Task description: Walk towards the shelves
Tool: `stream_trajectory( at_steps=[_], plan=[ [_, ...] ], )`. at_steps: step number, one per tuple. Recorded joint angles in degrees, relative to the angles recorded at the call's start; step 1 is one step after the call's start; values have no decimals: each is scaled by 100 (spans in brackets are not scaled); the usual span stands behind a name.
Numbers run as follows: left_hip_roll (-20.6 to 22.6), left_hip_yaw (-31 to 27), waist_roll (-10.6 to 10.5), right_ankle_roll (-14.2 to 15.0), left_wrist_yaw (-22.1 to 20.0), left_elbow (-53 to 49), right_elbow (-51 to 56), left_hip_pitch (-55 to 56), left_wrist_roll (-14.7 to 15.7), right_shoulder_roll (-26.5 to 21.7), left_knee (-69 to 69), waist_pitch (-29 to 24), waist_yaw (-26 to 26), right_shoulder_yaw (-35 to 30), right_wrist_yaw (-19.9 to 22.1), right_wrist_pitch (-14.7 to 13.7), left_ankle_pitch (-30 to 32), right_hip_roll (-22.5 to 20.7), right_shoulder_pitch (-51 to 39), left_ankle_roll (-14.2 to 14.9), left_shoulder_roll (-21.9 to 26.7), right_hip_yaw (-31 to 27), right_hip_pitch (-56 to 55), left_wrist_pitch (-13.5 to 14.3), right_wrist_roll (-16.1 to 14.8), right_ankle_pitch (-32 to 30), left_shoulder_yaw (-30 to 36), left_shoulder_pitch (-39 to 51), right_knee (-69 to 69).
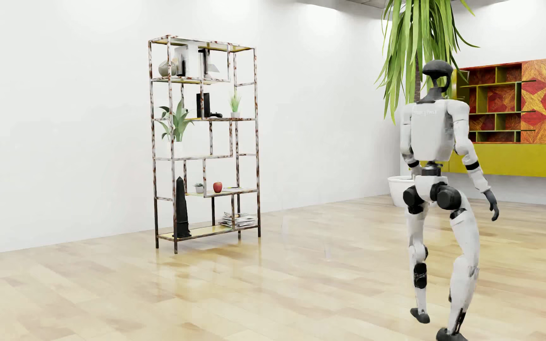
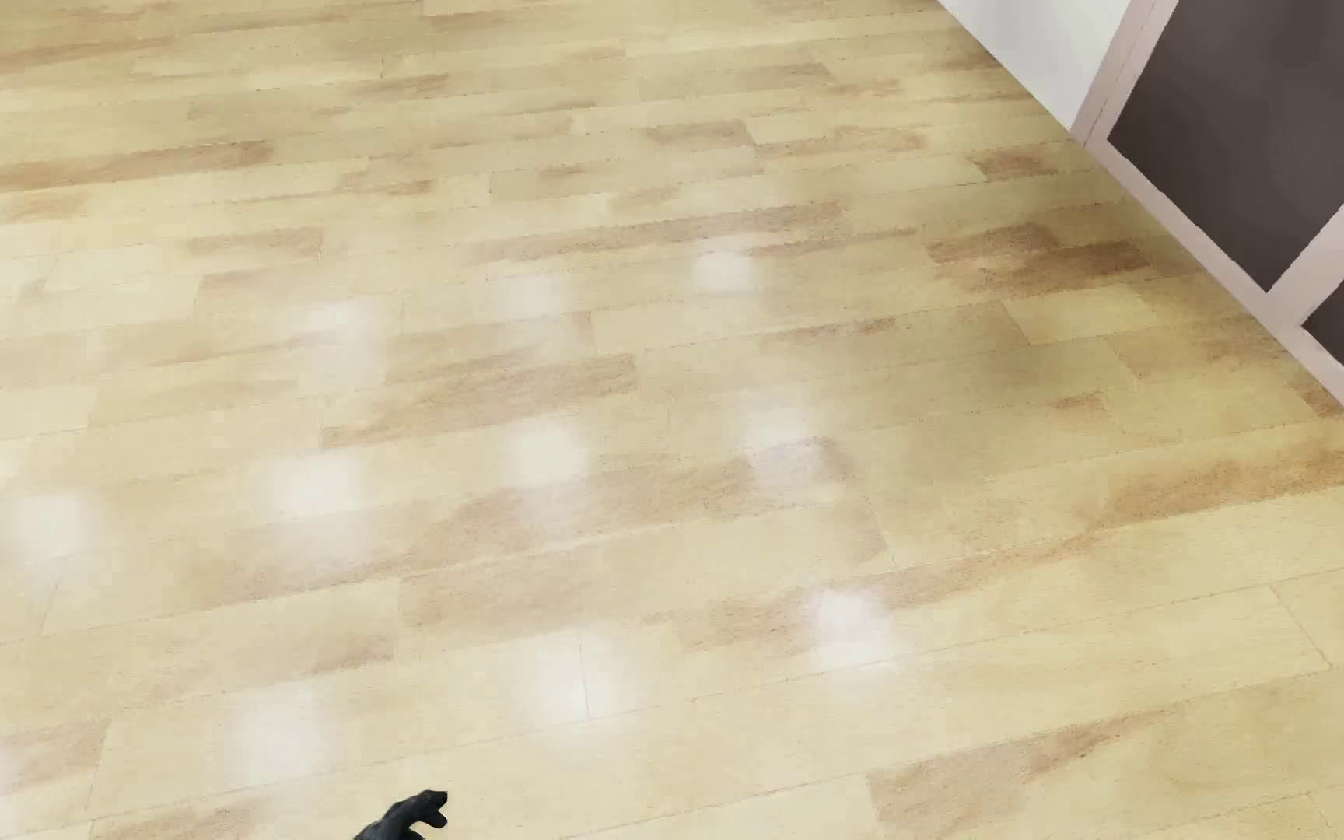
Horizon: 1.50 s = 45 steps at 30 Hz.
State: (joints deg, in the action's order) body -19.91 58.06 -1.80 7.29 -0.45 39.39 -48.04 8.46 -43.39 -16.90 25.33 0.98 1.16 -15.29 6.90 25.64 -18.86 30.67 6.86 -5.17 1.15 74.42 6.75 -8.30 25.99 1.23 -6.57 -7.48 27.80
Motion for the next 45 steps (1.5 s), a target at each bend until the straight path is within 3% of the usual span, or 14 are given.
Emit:
stream_trajectory(
  at_steps=[2,4,6,9,13,18,20,23,26,32,35,38,42,45],
  plan=[
    [798,-636,20,-442,275,83,226,37,-183,-178,-238,-25,109,321,97,-183,-180,997,283,-92,11,-381,181,122,-26,-912,578,94,866],
    [1399,-1558,99,-1020,489,14,383,154,21,-215,-128,-103,-72,398,22,-358,-417,1148,462,-238,76,-3149,-737,154,-31,-914,748,161,1802],
    [1751,-2428,114,-598,220,-192,406,298,305,3,-4,-140,-249,463,-37,-312,-578,-292,432,-336,136,-6250,-1873,-9,55,-48,642,200,2780],
    [2188,-3405,126,-163,-117,-417,699,259,660,258,-278,-126,-274,312,-210,-444,-565,-2392,372,-360,252,-8277,-2975,-105,425,382,576,309,4083],
    [2775,-4956,180,-898,-199,-166,1728,165,709,601,-369,-119,-461,723,-112,-812,-690,-2511,851,-376,465,-7380,-4399,-172,837,855,791,776,3464],
    [2944,-6127,118,288,-303,608,1648,-513,551,474,-550,13,-560,699,-856,-594,-985,-3534,863,-247,592,-7743,-4405,-536,1513,-186,784,671,-1522],
    [2838,-6396,102,-924,-256,900,1367,-664,443,511,70,16,-529,647,-1049,-504,-820,-3625,743,-165,771,-7512,-4252,-600,2023,-651,869,336,-1084],
    [2751,-6776,15,-1145,-578,1151,1176,155,598,1088,2775,-61,-523,1179,-626,-483,1072,-3497,553,1883,813,-7008,-3806,-846,1733,385,488,-254,-201],
    [2571,-6945,-76,-1152,282,1027,1542,1607,437,1202,5348,-142,-479,1038,-533,-974,1408,-3319,413,1965,1106,-6275,-2988,-712,1548,1220,791,-529,76],
    [1348,-5636,-198,-985,-579,-235,1831,3149,1226,845,2350,-127,234,-108,-773,-1014,779,-3612,-1179,743,256,-6248,-1496,-398,1859,2336,-422,-1526,-94],
    [1636,-5651,-38,-796,-418,-141,1941,2544,1092,549,-1369,-55,475,-969,-828,-1205,1571,-3504,-1954,1458,-303,-6600,-807,-563,1715,2583,-653,-1768,-438],
    [1777,-5007,148,-438,123,585,1667,2350,691,371,-497,-147,551,-1556,-581,-1217,1888,-3047,-2203,90,-577,-6839,-461,-895,1280,2160,-493,-1640,278],
    [1869,-4586,379,340,601,646,110,1759,243,754,270,-321,572,-2267,-855,-453,726,-2427,-2195,12,-542,-7226,-1755,-835,935,-67,-479,-1343,3438],
    [2143,-4404,622,-161,-225,421,-267,1074,372,502,118,-435,386,-2703,-1398,-530,315,-1442,-1863,-7,-274,-6903,-2933,-586,944,280,-763,-825,4783]
  ],
)
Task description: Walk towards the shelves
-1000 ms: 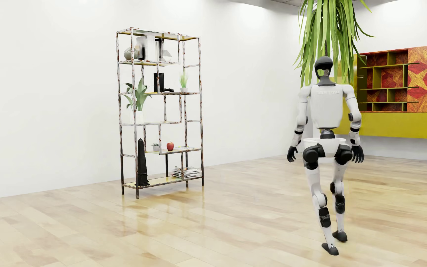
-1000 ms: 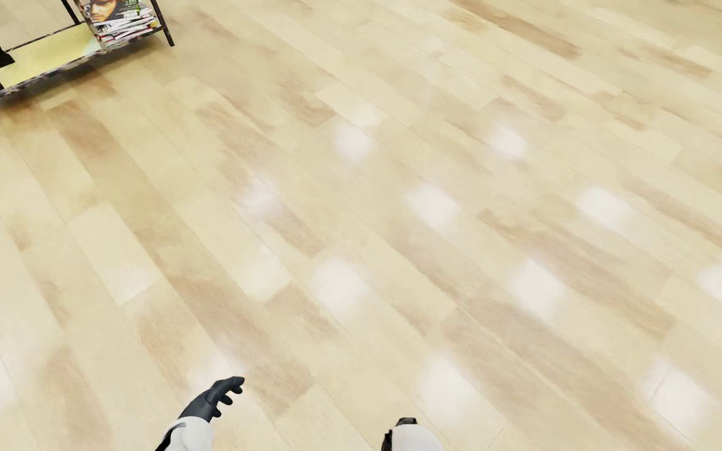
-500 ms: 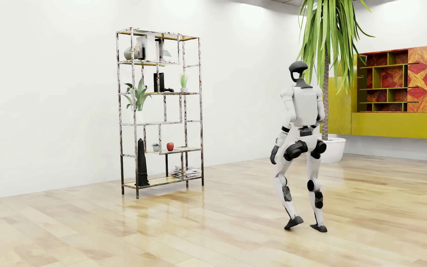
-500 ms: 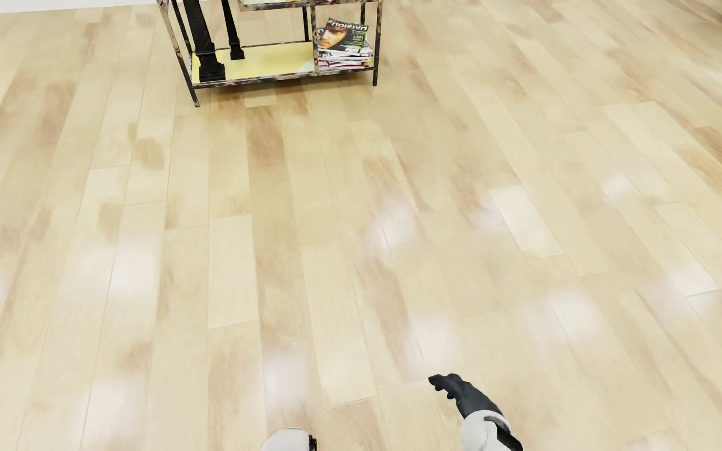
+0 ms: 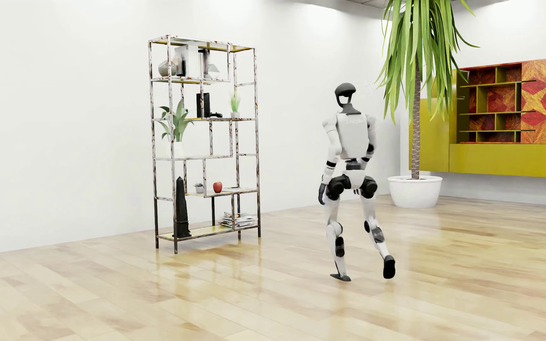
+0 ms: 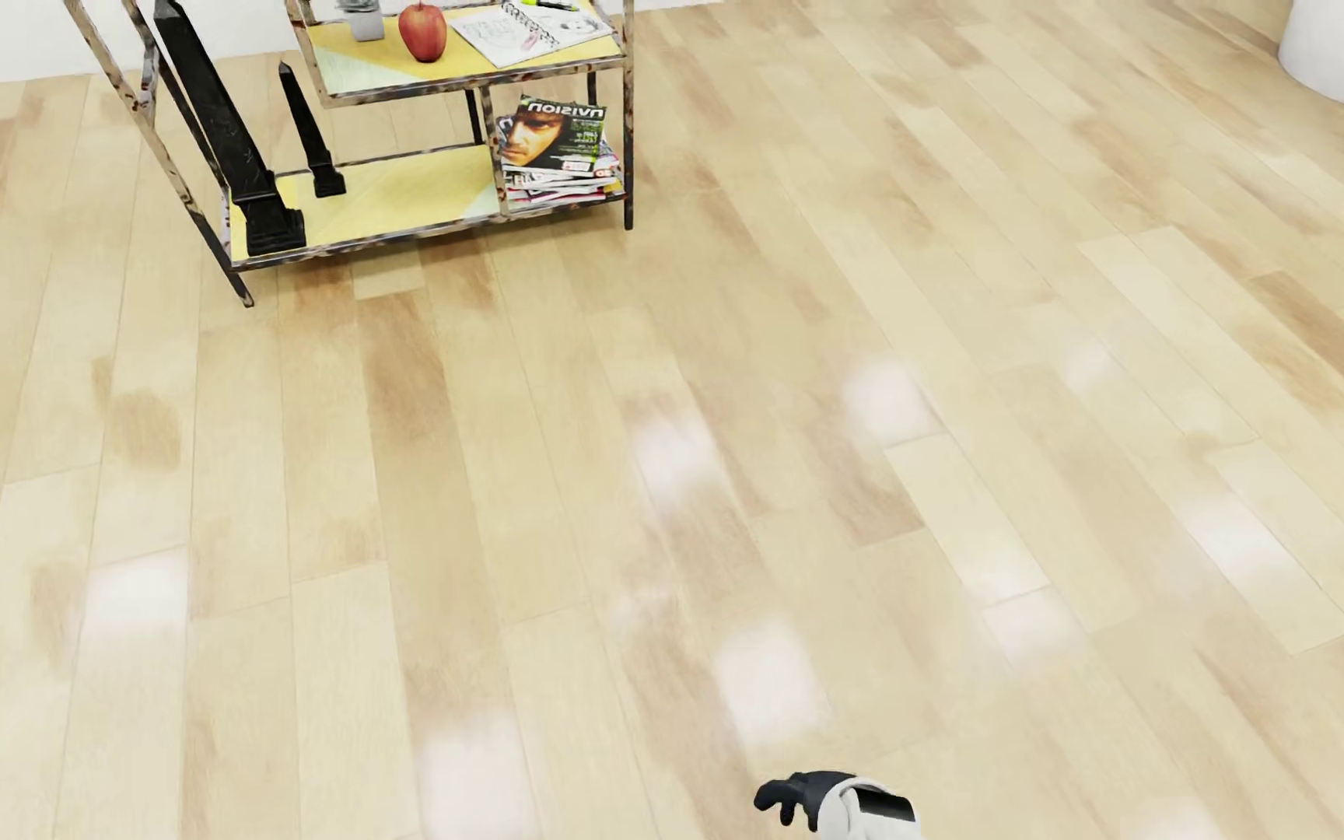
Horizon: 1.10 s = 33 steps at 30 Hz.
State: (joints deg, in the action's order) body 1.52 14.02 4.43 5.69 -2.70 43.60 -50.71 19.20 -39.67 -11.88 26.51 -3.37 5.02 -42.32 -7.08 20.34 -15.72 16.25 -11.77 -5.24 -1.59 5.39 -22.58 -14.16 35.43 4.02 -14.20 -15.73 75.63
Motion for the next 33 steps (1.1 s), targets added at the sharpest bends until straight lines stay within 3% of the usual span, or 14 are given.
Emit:
stream_trajectory(
  at_steps=[4,6,8,9,10,12,14,15,17,21,25,27,30,33],
  plan=[
    [256,-407,152,-626,-181,221,472,-452,-248,-577,34,-13,-497,906,799,-65,-459,-267,1424,46,681,495,-1105,-60,-616,396,201,1207,-1317],
    [364,-611,169,-592,-158,51,594,-660,-259,-870,19,37,-668,1262,956,-6,-733,-741,2031,50,854,507,-1296,253,-646,209,278,1646,-3056],
    [482,-804,177,-120,-206,-201,496,-898,-273,-753,-86,144,-748,1691,1010,308,-1002,-1118,2431,102,965,534,-1069,494,-762,-399,529,2031,-5364],
    [509,-866,174,-438,-301,-368,405,-1043,-207,-666,-145,204,-762,1854,956,411,-1102,-1155,2615,141,965,729,-869,580,-799,-863,574,2133,-5970],
    [507,-921,158,-1198,-353,-527,295,-1125,-119,-575,-25,254,-763,1958,863,466,-1187,-1147,2757,196,940,881,-785,666,-822,-756,607,2180,-5930],
    [276,-873,38,-1240,-540,-808,-24,-1016,133,-323,890,288,-761,2024,630,551,-1000,-1229,2775,282,822,970,-613,773,-816,-410,515,2052,-5572],
    [-15,-1021,-104,-1143,-534,-830,-249,-417,232,-95,2628,277,-751,1893,304,600,184,-1311,2614,1064,646,1048,-385,758,-621,115,554,1672,-5093],
    [-52,-1279,-171,-1117,-214,-711,-187,-47,39,-1,3524,271,-747,1840,156,521,757,-1318,2550,1605,713,1145,-225,719,-511,371,805,1552,-4908],
    [-70,-1727,-345,-1015,699,-359,61,670,-395,218,5010,234,-777,2051,441,343,1111,-1359,2350,1932,924,1326,142,558,-454,794,1221,1440,-4670],
    [-1316,-1468,-671,-698,369,502,17,1543,-295,597,4591,221,-694,2165,1202,252,403,-1518,1281,1506,706,1111,851,-256,-245,1249,504,866,-4720],
    [-1857,-1091,-906,-318,405,513,405,1118,-20,640,1416,330,-444,1666,1092,-430,68,-1595,211,1190,636,343,1176,-319,85,1522,-153,14,-4901],
    [-1895,-653,-1000,-110,190,460,638,873,92,591,1473,348,-367,1595,1238,-533,-386,-1467,-48,948,415,16,1171,-310,158,1656,-319,-299,-4723],
    [-1607,-13,-931,83,617,614,932,519,-348,650,1370,280,-239,1972,1526,-480,-430,-966,115,648,381,-298,797,-273,-17,1418,273,-214,-3961],
    [-1330,611,-699,574,662,204,629,55,-578,521,1028,181,-171,1488,1037,-501,-510,-491,130,579,542,-490,20,-3,178,681,622,-41,-2712]
  ],
)
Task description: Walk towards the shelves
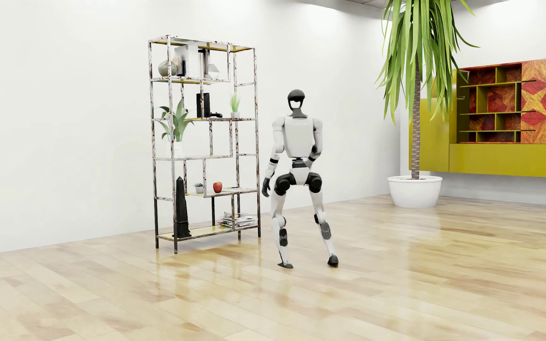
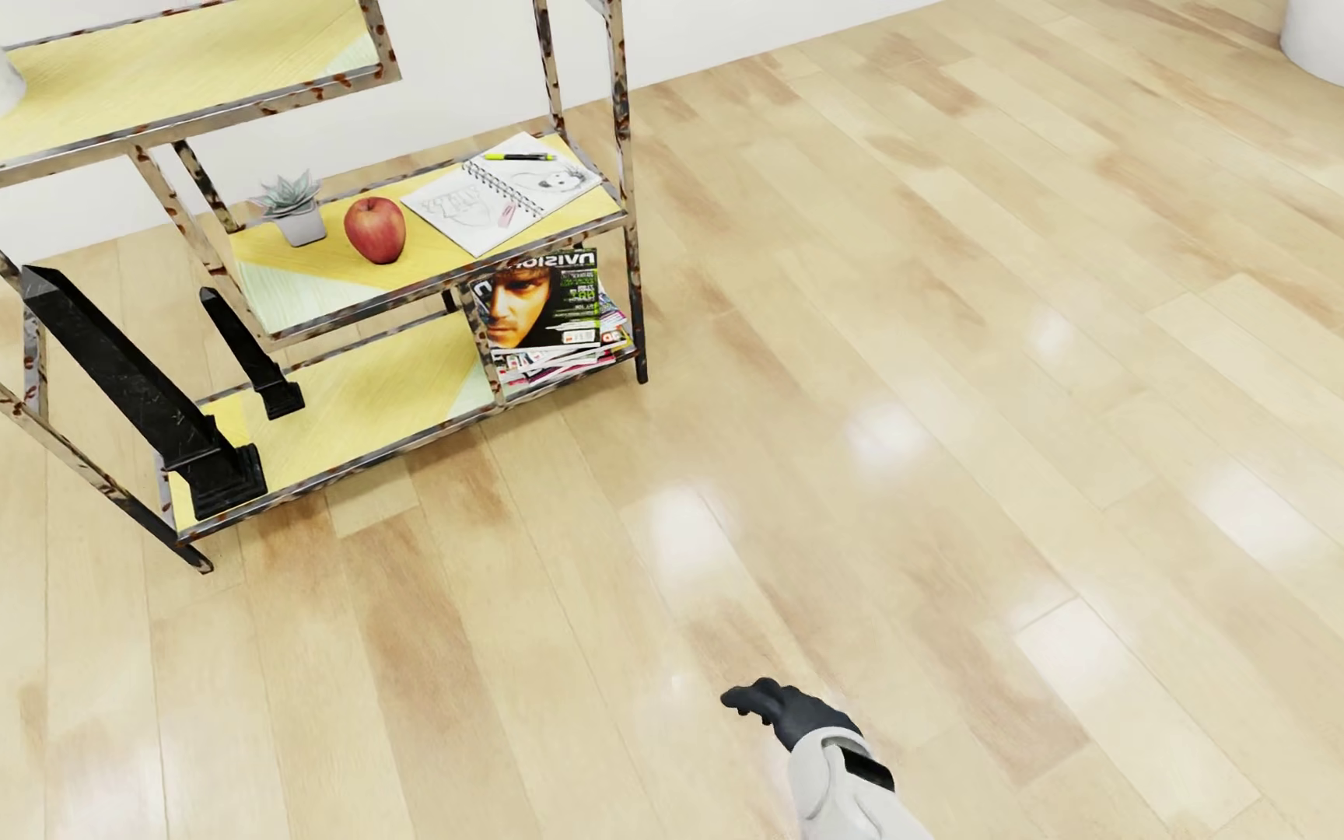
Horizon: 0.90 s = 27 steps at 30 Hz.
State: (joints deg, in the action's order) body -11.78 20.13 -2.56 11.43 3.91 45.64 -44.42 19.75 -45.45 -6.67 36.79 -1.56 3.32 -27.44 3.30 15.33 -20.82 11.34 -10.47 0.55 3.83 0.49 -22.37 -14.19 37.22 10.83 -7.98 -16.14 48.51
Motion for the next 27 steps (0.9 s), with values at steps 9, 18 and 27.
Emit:
stream_trajectory(
  at_steps=[9,18,27],
  plan=[
    [914,-88,682,-341,-1124,-1182,-842,-838,946,-572,-1371,83,-250,672,11,785,195,-146,1534,29,164,164,-766,705,-694,307,-456,1119,-1],
    [586,-875,622,-1266,-772,-449,-925,-493,777,-285,-990,194,-268,255,-954,900,-80,-519,1789,428,-257,1208,313,323,-398,416,-546,754,-2166],
    [-121,-1339,188,-1396,-580,72,-338,66,621,-301,-496,175,-249,3,-137,286,314,-850,401,864,-265,1487,740,8,-172,493,-799,438,-2368]
  ],
)
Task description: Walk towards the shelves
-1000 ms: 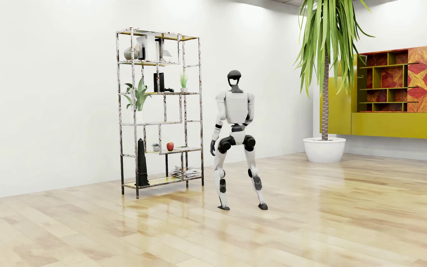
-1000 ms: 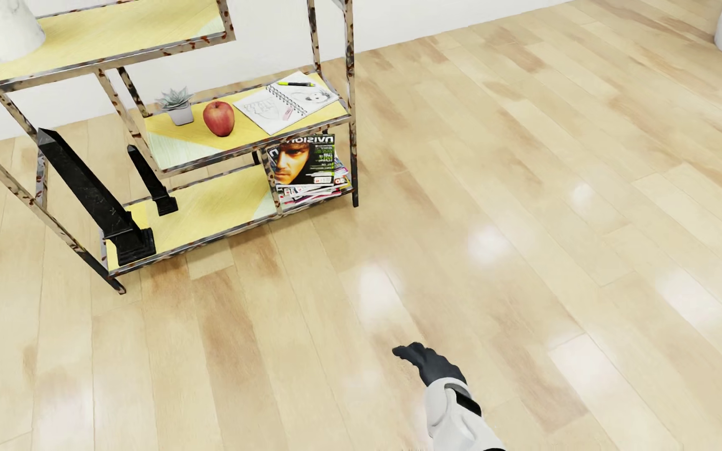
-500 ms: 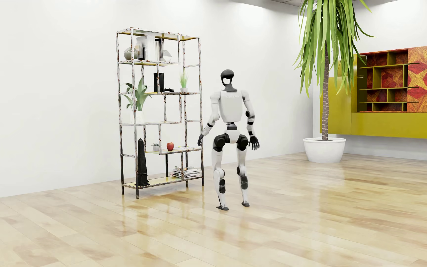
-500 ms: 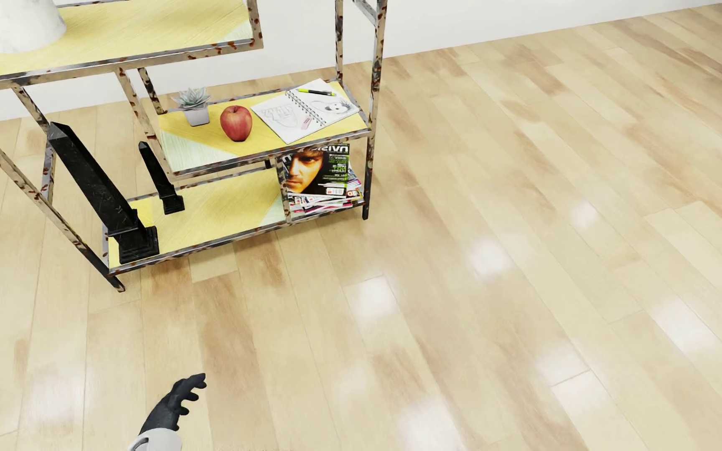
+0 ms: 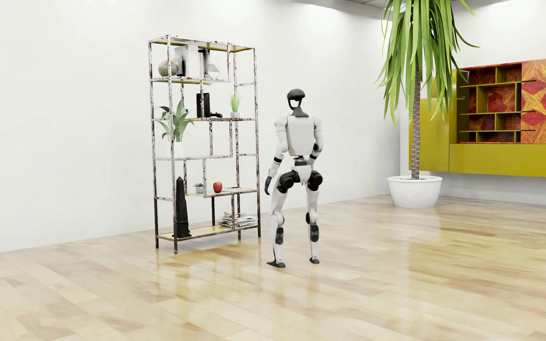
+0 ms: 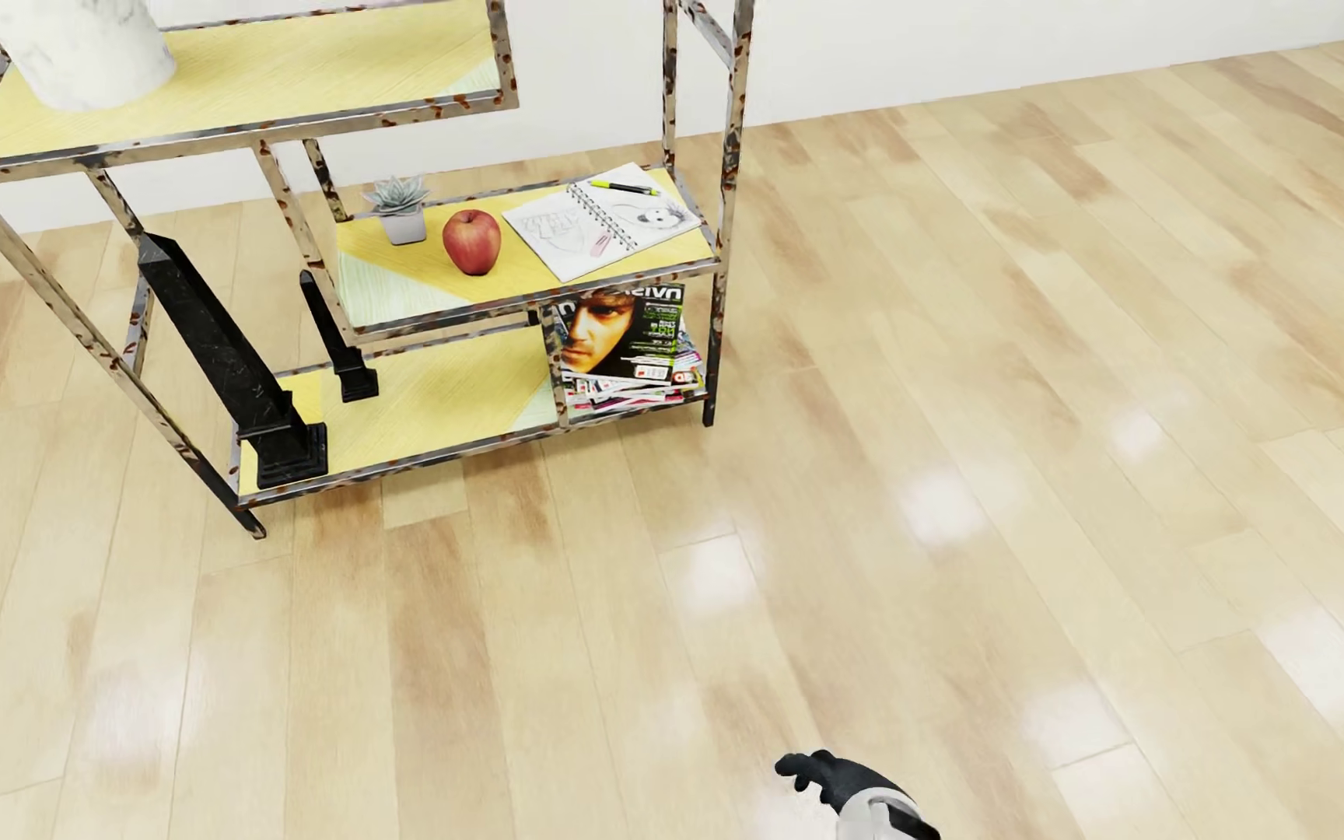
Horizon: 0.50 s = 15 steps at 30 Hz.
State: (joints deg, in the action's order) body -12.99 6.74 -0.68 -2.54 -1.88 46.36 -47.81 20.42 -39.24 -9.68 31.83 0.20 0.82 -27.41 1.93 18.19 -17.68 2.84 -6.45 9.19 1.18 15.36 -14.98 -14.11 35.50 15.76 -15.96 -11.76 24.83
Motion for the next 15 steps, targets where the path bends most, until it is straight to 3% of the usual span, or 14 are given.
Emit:
stream_trajectory(
  at_steps=[1,2,5,7,13,14,15],
  plan=[
    [23,109,-31,15,14,-25,-5,-205,-64,-54,-321,31,14,-84,-62,-8,-49,-5,-158,-210,9,-42,38,8,23,-18,77,1,-41],
    [74,180,-56,32,40,-28,19,-378,-115,-102,-607,60,19,-80,-26,24,5,17,-249,-244,5,-66,83,12,15,-40,163,39,-88],
    [275,224,-49,86,129,0,215,-675,-289,-49,-1167,105,2,372,396,97,287,176,-40,-205,45,-3,217,3,-255,-91,475,259,-217],
    [380,210,-40,124,141,-119,288,-743,-344,15,-1294,118,-15,502,491,63,317,271,220,-221,88,49,279,137,-391,-115,665,365,-282],
    [430,127,-58,201,38,-332,-519,-578,-146,144,-961,121,-33,-349,-282,265,125,338,776,-352,66,84,272,255,-155,-112,829,430,-247],
    [418,145,-61,216,66,-345,-658,-544,-136,213,-900,115,-35,-315,-360,334,87,332,862,-371,80,58,246,249,-303,-116,824,400,-233],
    [403,170,-64,235,85,-328,-678,-506,-144,352,-829,108,-39,15,-239,500,46,324,957,-392,71,22,219,217,-708,-123,815,405,-222]
  ],
)
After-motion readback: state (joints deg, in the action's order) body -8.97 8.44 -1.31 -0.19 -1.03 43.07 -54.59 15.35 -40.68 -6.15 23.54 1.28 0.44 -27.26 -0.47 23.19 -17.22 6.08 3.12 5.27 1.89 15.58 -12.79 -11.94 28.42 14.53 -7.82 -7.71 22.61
